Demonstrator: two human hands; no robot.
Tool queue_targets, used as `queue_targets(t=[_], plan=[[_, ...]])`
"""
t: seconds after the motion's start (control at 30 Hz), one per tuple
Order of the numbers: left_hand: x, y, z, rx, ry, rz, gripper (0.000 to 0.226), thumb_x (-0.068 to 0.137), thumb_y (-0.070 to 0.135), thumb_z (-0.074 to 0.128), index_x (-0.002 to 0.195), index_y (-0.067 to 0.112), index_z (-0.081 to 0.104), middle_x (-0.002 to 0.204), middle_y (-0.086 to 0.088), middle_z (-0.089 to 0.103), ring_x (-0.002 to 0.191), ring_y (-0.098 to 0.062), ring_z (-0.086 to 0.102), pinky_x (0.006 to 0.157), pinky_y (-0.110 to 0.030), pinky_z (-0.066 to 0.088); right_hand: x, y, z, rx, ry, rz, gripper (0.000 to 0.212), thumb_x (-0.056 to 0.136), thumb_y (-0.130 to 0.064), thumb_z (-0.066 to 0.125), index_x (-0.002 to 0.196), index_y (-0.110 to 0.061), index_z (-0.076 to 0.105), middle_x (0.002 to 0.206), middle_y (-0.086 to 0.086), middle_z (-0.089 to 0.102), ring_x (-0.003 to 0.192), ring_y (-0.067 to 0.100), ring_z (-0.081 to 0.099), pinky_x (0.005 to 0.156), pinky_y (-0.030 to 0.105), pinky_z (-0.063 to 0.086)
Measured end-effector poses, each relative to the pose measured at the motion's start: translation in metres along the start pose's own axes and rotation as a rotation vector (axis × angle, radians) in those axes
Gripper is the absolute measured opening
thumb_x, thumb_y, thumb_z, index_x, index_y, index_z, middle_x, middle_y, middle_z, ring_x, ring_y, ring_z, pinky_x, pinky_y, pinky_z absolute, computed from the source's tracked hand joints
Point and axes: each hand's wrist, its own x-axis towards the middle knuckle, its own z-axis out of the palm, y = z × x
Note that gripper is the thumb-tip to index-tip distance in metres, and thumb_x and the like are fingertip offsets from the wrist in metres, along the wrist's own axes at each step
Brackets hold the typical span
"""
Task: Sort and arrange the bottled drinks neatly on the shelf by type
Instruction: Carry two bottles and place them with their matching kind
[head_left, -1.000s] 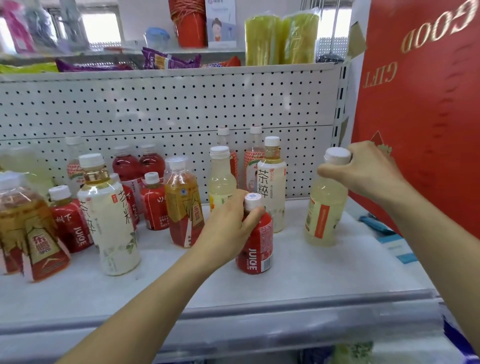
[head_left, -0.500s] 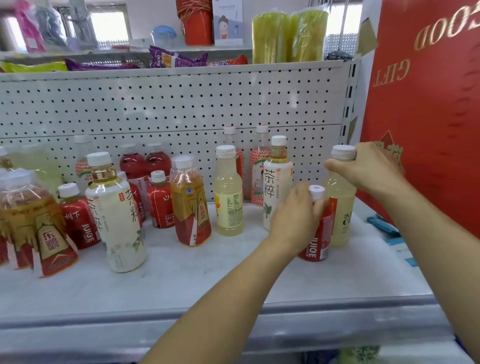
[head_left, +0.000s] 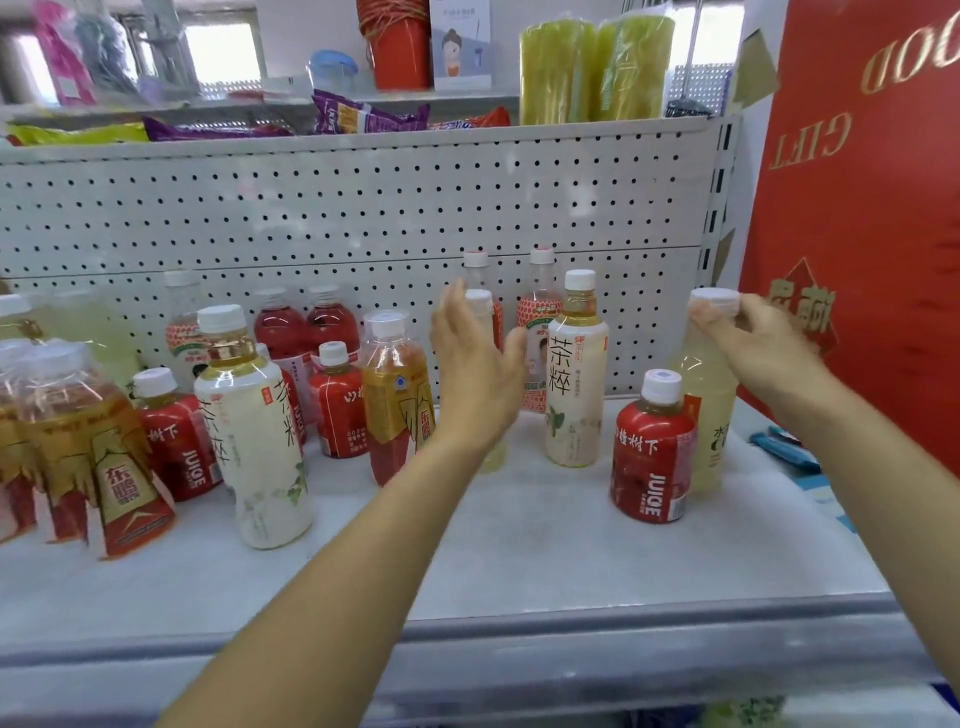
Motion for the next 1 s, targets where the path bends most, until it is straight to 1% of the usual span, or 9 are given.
queue_targets(t=[0.1,0.17,0.23,0.4,0.5,0.57,0.7,0.87,1.0], plan=[[0.03,-0.004,-0.001,-0.074,-0.038,-0.164,0.077,0.101,0.029,0.054,0.157,0.011,0.005,0.158,-0.011,0.026,0.148,-0.027,0.021,0.119,-0.044,0.024,-0.003,0.005,0.004,0.033,0.049,-0.054,0.055,0.094,-0.058,0.05,0.131,-0.018,0.054,0.121,-0.001,0.059,0.113,0.02,0.056,0.087,0.036,0.044],[0.039,-0.007,0.001,-0.145,-0.075,-0.254,0.059,0.102,0.034,0.05,0.148,0.013,0.02,0.122,-0.006,0.054,0.126,-0.032,0.051,0.103,-0.048,0.044,-0.008,0.005,0.005,0.013,0.078,-0.087,0.055,0.093,-0.057,0.049,0.128,-0.016,0.055,0.118,0.001,0.059,0.11,0.021,0.056,0.085,0.036,0.045],[0.04,-0.011,0.003,-0.143,-0.097,-0.26,0.043,0.103,0.039,0.047,0.134,0.012,0.032,0.098,-0.001,0.056,0.101,-0.028,0.062,0.091,-0.049,0.052,-0.013,0.006,0.002,0.006,0.114,-0.108,0.05,0.093,-0.057,0.051,0.123,-0.017,0.057,0.116,0.002,0.061,0.108,0.022,0.058,0.088,0.041,0.049],[0.022,-0.012,-0.006,-0.2,-0.181,-0.085,0.038,0.102,0.044,0.047,0.124,0.014,0.039,0.098,0.004,0.059,0.09,-0.013,0.062,0.079,-0.037,0.052,-0.039,0.006,-0.008,0.101,0.188,-0.119,0.037,0.09,-0.056,0.055,0.112,-0.026,0.058,0.099,-0.014,0.063,0.091,0.002,0.06,0.079,0.03,0.051],[0.002,-0.011,-0.02,-0.292,-0.261,-0.006,0.044,0.097,0.052,0.048,0.127,0.02,0.044,0.104,0.009,0.062,0.095,-0.006,0.062,0.078,-0.026,0.05,-0.058,0.007,-0.007,0.185,0.217,-0.102,0.037,0.091,-0.052,0.057,0.112,-0.022,0.06,0.097,-0.009,0.065,0.085,0.006,0.061,0.07,0.027,0.049],[-0.014,-0.011,-0.027,-0.346,-0.279,0.015,0.045,0.094,0.056,0.049,0.125,0.023,0.049,0.106,0.005,0.065,0.098,-0.011,0.065,0.084,-0.031,0.053,-0.069,0.01,-0.005,0.211,0.203,-0.09,0.037,0.088,-0.051,0.061,0.112,-0.022,0.059,0.098,-0.007,0.067,0.086,0.008,0.063,0.071,0.029,0.05],[-0.035,-0.006,-0.036,-0.404,-0.27,0.003,0.044,0.091,0.057,0.054,0.117,0.022,0.056,0.104,0.003,0.069,0.094,-0.011,0.069,0.083,-0.032,0.055,-0.086,0.019,0.001,0.188,0.129,-0.039,0.038,0.083,-0.042,0.071,0.114,-0.027,0.055,0.104,-0.013,0.064,0.095,0.002,0.061,0.073,0.027,0.046],[-0.062,-0.016,-0.036,-0.262,-0.312,-0.135,0.07,0.076,0.038,0.083,0.133,0.024,0.047,0.115,0.011,0.065,0.104,-0.002,0.063,0.089,-0.029,0.049,-0.1,0.029,0.006,0.178,0.115,0.011,0.065,0.079,-0.029,0.081,0.132,-0.023,0.044,0.115,-0.006,0.062,0.103,0.013,0.061,0.087,0.036,0.046],[-0.079,-0.014,-0.036,-0.297,-0.319,-0.165,0.079,0.078,0.027,0.083,0.142,0.024,0.035,0.11,0.02,0.059,0.097,0.012,0.057,0.092,-0.026,0.043,-0.112,0.02,0.009,0.173,0.1,-0.016,0.06,0.08,-0.025,0.08,0.128,-0.025,0.044,0.107,-0.01,0.061,0.098,0.011,0.061,0.091,0.039,0.047]])
